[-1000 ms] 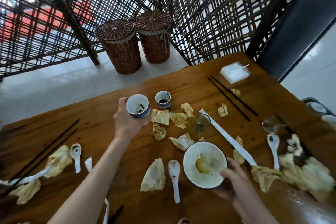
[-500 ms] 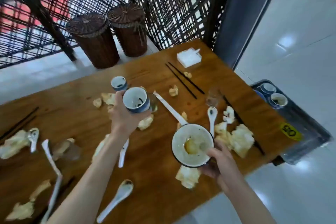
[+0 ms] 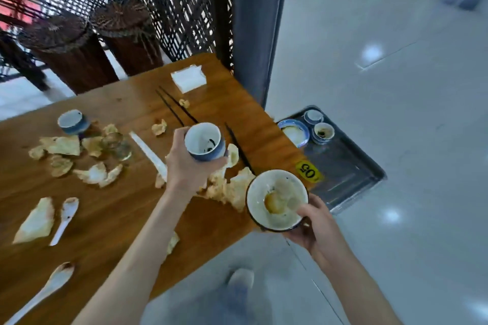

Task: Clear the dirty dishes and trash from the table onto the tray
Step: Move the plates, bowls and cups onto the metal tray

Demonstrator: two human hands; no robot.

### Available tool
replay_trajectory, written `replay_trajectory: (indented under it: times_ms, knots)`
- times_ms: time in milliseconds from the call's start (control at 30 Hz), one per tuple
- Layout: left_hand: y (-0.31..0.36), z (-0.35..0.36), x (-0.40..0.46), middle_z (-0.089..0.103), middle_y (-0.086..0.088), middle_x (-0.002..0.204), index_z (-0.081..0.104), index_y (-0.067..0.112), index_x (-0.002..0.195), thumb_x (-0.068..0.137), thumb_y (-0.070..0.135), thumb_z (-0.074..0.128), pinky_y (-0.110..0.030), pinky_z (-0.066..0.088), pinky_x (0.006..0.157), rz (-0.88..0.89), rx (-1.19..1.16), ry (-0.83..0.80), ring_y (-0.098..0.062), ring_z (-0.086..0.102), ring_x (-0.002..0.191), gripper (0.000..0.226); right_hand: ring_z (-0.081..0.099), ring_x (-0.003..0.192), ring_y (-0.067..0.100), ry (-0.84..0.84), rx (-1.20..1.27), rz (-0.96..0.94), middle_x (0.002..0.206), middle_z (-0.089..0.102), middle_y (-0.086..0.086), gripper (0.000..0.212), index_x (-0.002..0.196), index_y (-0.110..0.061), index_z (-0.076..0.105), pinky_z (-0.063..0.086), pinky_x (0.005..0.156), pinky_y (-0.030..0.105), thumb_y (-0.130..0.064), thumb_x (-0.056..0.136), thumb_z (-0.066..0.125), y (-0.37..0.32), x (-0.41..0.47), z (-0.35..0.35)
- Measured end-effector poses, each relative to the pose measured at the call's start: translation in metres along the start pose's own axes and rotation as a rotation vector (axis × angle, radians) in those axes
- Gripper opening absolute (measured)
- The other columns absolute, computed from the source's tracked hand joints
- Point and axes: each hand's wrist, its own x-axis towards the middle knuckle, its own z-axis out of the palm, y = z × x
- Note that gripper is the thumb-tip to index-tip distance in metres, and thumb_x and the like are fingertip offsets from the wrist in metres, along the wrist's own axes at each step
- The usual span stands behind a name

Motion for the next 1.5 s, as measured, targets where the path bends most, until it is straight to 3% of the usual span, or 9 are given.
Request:
replay_trajectory:
  times_ms: [267,400,500,667,833,933,1167,1367,1500]
  knots:
    - [0.063,0.119,0.022,0.047,0.029,0.09,0.042,0.035,0.105,0.052,0.035,0.089,0.003,0.035,0.058,0.044,-0.033,-0.038,0.02,0.046,0.083,0.071,0.063,0.056,0.021,0.058,0.025,-0.024,0.072,0.065,0.003,0.03,0.097,-0.018,0.058,0.058,0.059,0.039,0.003,0.081,0.045,-0.062,0.052,-0.09]
    - [0.086,0.178,0.046,0.046,0.029,0.09,0.044,0.03,0.107,0.049,0.031,0.09,0.008,0.03,0.062,0.049,-0.06,-0.038,0.007,0.042,0.081,0.074,0.062,0.062,0.023,0.081,-0.004,-0.031,0.083,0.061,0.007,0.028,0.101,-0.017,0.058,0.058,0.064,0.042,0.001,0.084,0.046,-0.105,0.087,-0.124]
    - [0.103,0.224,0.065,0.048,0.026,0.092,0.043,0.031,0.108,0.049,0.028,0.092,0.007,0.032,0.063,0.034,-0.065,-0.052,-0.001,0.047,0.079,0.076,0.064,0.055,0.019,0.066,-0.016,-0.015,0.086,0.062,0.009,0.028,0.101,-0.015,0.058,0.055,0.051,0.034,0.002,0.084,0.046,-0.144,0.116,-0.151]
    - [0.122,0.293,0.088,0.051,0.026,0.093,0.041,0.036,0.105,0.046,0.028,0.091,0.006,0.033,0.063,-0.009,-0.095,-0.081,0.02,0.046,0.089,0.078,0.063,0.05,0.015,0.074,-0.007,0.003,0.072,0.064,0.005,0.026,0.096,-0.014,0.059,0.054,0.05,0.031,0.004,0.084,0.045,-0.187,0.173,-0.19]
    - [0.129,0.35,0.096,0.052,0.026,0.094,0.04,0.035,0.109,0.049,0.027,0.091,0.005,0.033,0.069,-0.046,-0.08,-0.072,0.021,0.046,0.093,0.078,0.061,0.076,0.029,0.088,-0.035,0.069,0.095,0.059,0.015,0.028,0.103,-0.012,0.058,0.056,0.055,0.035,0.003,0.085,0.043,-0.213,0.235,-0.217]
    - [0.125,0.38,0.093,0.053,0.026,0.095,0.041,0.035,0.109,0.049,0.028,0.091,0.005,0.034,0.07,-0.091,-0.074,-0.02,0.02,0.047,0.094,0.078,0.059,0.089,0.037,0.066,-0.08,0.116,0.104,0.056,0.02,0.027,0.101,-0.012,0.058,0.058,0.067,0.044,0.003,0.085,0.041,-0.221,0.277,-0.233]
    - [0.077,0.468,0.08,0.059,0.023,0.096,0.04,0.037,0.11,0.049,0.03,0.091,-0.004,0.041,0.066,-0.323,-0.03,0.137,0.009,0.055,0.09,0.08,0.06,0.085,0.034,-0.003,-0.207,0.245,0.102,0.059,0.018,0.03,0.098,-0.016,0.057,0.054,0.049,0.033,0.005,0.086,0.039,-0.224,0.383,-0.272]
    - [0.01,0.534,0.064,0.055,0.03,0.093,0.037,0.044,0.107,0.048,0.025,0.092,-0.008,0.038,0.063,-0.468,0.038,0.202,0.015,0.053,0.085,0.083,0.054,0.058,0.02,0.007,-0.255,0.345,0.087,0.056,0.014,0.033,0.096,-0.016,0.056,0.054,0.052,0.036,0.008,0.085,0.035,-0.202,0.47,-0.297]
    - [-0.026,0.555,0.056,0.053,0.035,0.09,0.034,0.049,0.104,0.05,0.029,0.091,-0.01,0.037,0.06,-0.553,0.069,0.226,0.019,0.051,0.087,0.082,0.059,0.08,0.028,-0.018,-0.28,0.363,0.096,0.057,0.013,0.034,0.096,-0.019,0.056,0.055,0.063,0.04,0.007,0.086,0.036,-0.186,0.511,-0.302]
